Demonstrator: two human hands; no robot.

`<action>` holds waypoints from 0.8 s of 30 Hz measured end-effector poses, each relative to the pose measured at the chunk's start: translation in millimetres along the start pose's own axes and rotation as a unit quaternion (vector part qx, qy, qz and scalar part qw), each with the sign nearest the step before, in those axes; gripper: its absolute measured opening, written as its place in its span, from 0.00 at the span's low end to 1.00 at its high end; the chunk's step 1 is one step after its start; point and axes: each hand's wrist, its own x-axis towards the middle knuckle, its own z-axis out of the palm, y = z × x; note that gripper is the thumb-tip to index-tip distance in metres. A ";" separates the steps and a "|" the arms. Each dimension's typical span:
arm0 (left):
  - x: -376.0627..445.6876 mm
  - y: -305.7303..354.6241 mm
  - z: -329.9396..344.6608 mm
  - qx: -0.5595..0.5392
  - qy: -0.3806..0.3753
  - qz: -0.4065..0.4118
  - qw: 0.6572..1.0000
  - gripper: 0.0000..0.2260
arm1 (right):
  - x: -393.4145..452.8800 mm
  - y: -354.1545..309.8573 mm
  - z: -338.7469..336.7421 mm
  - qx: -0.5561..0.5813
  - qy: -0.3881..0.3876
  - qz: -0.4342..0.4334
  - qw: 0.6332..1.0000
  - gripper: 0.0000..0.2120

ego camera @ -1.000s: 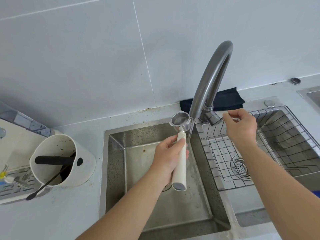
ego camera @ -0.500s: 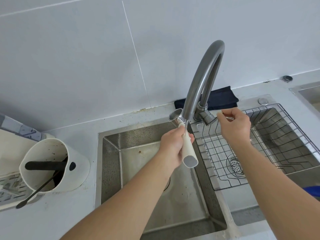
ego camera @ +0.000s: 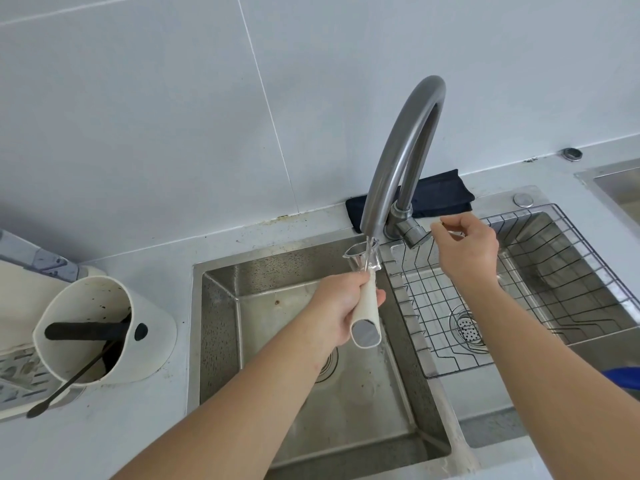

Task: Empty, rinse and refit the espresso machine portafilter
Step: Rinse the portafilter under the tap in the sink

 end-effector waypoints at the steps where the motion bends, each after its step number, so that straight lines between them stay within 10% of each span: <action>1: -2.0 -1.1 -2.5 0.012 -0.002 0.002 1.000 0.12 | 0.3 0.1 -0.1 -0.001 0.001 0.001 1.000 0.05; 24: -20.1 -29.9 -62.9 0.284 0.006 0.151 0.947 0.12 | 1.4 0.6 -0.2 0.000 0.003 0.001 1.000 0.06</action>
